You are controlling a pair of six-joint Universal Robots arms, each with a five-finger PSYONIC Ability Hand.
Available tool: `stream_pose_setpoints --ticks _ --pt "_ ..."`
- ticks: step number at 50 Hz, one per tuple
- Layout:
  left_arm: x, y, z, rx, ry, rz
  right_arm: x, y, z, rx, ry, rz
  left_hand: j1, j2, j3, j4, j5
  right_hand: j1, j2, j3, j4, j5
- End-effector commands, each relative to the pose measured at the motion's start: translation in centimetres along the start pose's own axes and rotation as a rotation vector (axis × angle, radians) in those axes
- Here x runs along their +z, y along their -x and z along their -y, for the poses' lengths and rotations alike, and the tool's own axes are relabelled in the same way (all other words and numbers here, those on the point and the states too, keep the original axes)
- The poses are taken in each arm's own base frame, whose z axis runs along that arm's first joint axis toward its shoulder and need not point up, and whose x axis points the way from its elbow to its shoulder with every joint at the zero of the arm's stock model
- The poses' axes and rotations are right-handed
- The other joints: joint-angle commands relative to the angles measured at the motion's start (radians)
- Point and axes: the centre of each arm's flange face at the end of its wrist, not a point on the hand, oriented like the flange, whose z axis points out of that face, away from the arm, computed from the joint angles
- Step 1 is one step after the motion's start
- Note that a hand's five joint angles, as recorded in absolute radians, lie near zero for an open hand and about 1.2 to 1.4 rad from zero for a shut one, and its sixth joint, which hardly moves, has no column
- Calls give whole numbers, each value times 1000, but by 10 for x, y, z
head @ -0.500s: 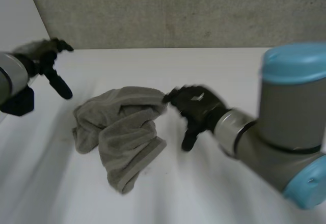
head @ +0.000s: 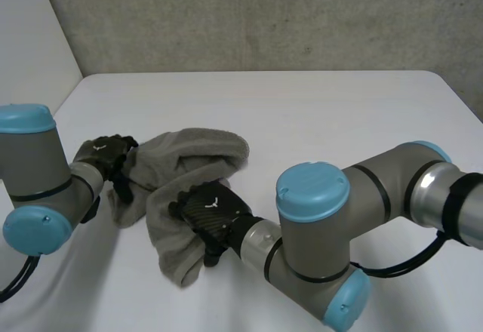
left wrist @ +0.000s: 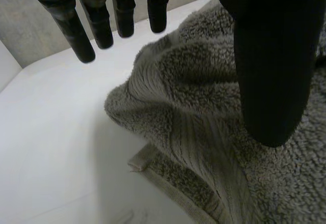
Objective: Fold the laundry
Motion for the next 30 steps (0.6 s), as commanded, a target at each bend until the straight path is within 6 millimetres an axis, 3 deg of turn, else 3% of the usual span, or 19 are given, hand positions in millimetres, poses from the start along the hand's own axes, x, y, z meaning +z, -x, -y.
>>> stream_pose_setpoints --ticks 1,3,8,11,12,13,15,17,24,28,30 --pt "4 0 0 -3 -8 2 15 -11 -3 -18 -37 -96 317 320 320 319 330 521 467 460 469 480" --pt "7 -1 0 -1 -24 3 17 -12 -4 -21 -47 -108 542 545 545 544 555 638 585 578 586 598" --pt "9 -2 -4 0 -24 1 21 -14 -4 -26 -65 -116 646 649 649 648 659 724 671 664 672 684" --pt "10 -1 -5 -1 -24 4 22 -12 -8 -24 -56 -105 631 634 634 633 644 622 568 561 570 581" --pt "10 -1 -5 -1 -24 4 22 -13 -10 -20 -51 -105 631 634 634 633 644 479 426 419 427 439" --pt "9 -2 -5 0 -24 3 22 -13 -10 -20 -51 -105 622 625 625 624 636 478 424 418 426 437" --pt "9 -2 -4 0 -25 3 21 -13 -11 -19 -46 -107 622 625 625 624 636 136 82 76 84 95" --pt "9 -1 -3 -1 -28 6 21 -12 -11 -19 -43 -104 622 625 625 624 636 96 43 36 44 56" --pt "6 0 0 -1 -30 13 20 -12 -11 -18 -45 -109 648 652 652 651 662 158 104 98 106 117" --pt "3 0 1 -1 -30 14 23 -12 -13 -17 -49 -108 716 719 719 718 729 362 309 302 310 322" --pt "2 1 4 -1 -35 15 24 -12 -14 -18 -48 -105 865 868 868 867 878 504 451 444 452 464"
